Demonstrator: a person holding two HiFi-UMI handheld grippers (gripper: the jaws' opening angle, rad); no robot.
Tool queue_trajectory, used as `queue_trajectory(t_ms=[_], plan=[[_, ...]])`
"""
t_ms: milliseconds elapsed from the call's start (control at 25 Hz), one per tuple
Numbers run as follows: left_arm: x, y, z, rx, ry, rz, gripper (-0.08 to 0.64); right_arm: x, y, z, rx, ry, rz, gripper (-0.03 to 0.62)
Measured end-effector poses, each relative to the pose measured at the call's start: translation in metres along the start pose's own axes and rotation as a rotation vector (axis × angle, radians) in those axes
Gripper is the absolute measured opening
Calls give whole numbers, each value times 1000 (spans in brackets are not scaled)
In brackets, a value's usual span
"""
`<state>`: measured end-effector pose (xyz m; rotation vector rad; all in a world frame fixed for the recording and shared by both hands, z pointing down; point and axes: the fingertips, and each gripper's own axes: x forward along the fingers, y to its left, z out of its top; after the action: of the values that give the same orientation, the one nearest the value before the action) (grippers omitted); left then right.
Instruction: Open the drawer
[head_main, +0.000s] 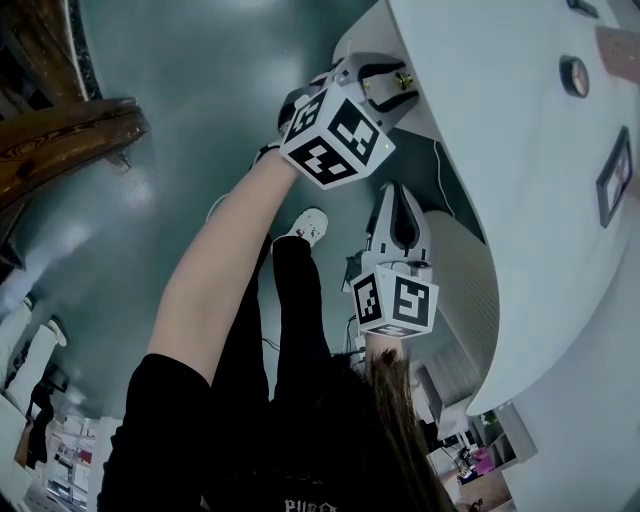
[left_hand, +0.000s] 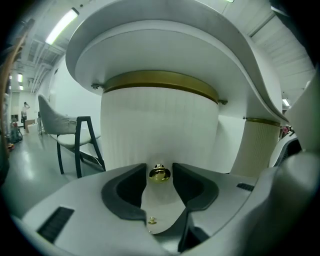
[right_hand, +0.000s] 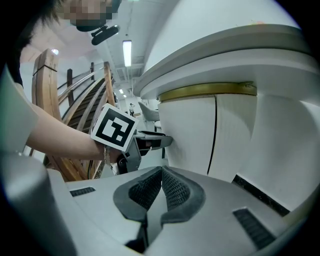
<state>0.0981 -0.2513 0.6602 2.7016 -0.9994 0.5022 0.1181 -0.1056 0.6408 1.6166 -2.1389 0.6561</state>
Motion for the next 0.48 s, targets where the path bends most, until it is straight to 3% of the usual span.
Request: queue_trajectory(t_ms=[240,360,480], plan=[[1,2,0,13,-4,-53,175,2,2,2,27,-5,23,25],[-1,4,-1,72,13,-30,164,5,3,3,19,0,26,25],[1,4,-1,66,15,-21,161,7,4,7,-19,5,36,25]])
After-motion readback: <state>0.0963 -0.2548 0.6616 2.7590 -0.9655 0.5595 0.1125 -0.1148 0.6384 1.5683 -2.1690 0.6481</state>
